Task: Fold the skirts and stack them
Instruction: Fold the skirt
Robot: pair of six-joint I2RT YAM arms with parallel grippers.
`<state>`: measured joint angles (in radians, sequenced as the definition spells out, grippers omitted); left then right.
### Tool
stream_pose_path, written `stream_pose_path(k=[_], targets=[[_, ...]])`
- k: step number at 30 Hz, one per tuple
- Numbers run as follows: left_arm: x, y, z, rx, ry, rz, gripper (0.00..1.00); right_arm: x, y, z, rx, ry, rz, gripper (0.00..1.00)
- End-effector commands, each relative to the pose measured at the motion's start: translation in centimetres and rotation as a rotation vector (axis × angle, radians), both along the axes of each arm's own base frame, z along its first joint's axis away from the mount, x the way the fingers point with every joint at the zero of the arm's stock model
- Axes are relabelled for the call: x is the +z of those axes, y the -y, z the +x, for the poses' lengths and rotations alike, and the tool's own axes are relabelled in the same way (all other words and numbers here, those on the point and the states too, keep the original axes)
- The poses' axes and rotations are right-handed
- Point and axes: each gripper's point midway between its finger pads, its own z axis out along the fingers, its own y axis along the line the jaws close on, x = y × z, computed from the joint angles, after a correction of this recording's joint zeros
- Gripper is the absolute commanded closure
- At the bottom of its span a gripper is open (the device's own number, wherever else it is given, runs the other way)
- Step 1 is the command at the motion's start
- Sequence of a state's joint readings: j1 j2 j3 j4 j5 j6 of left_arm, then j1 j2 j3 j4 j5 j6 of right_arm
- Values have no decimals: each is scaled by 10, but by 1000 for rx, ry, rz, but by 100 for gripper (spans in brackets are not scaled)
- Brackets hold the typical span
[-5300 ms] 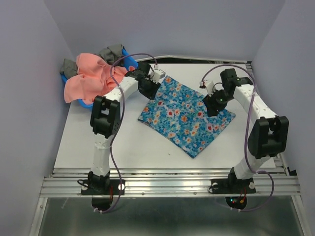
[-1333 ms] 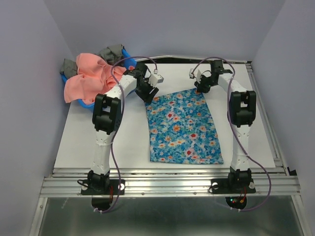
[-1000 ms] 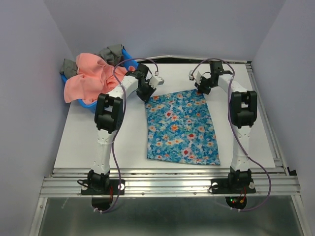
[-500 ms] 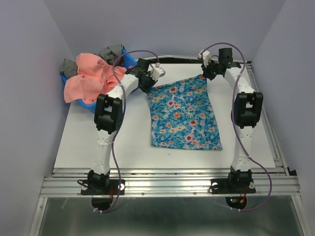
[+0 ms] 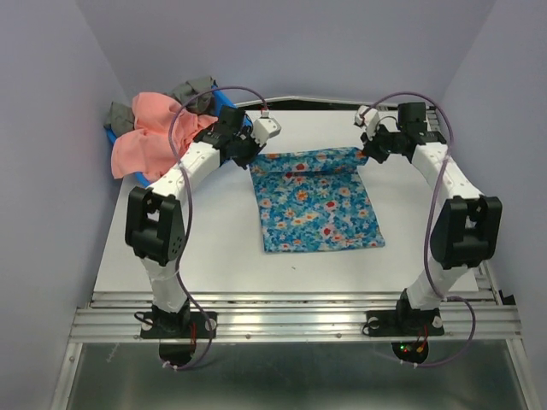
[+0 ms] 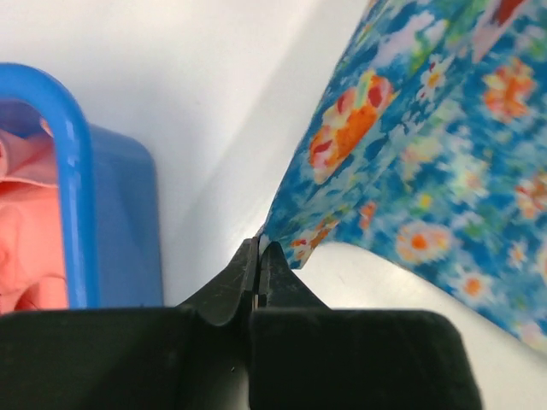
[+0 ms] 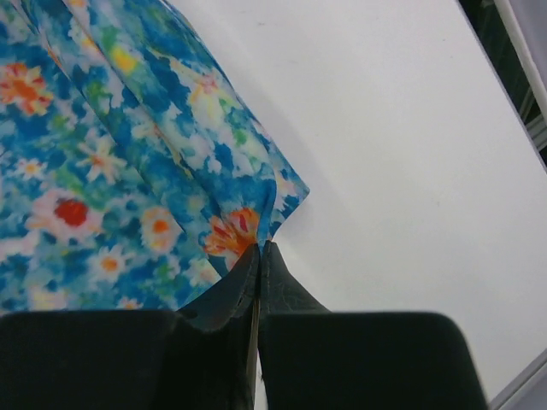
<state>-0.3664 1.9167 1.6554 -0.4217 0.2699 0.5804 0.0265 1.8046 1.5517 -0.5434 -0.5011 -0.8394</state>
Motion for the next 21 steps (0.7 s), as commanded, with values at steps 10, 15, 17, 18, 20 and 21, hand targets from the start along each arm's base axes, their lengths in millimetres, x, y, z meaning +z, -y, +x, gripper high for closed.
stream_pose_path(k=[10,15,17,18,20,21], targets=[[-22,16,-181,-322,-159,10,100,-31,26,-159,164,-56,-218,99],[-48,21,-236,-404,-253,11,78,-69,28,-226,258,-160,-255,99],[-55,25,-256,-465,-292,17,64,-75,33,-239,275,-184,-287,66],[-55,24,-261,-473,-296,27,54,-73,34,-245,262,-187,-285,49],[-50,24,-264,-485,-287,29,34,-65,35,-242,223,-175,-280,21],[-44,23,-262,-480,-268,30,25,-52,34,-237,213,-151,-271,18]])
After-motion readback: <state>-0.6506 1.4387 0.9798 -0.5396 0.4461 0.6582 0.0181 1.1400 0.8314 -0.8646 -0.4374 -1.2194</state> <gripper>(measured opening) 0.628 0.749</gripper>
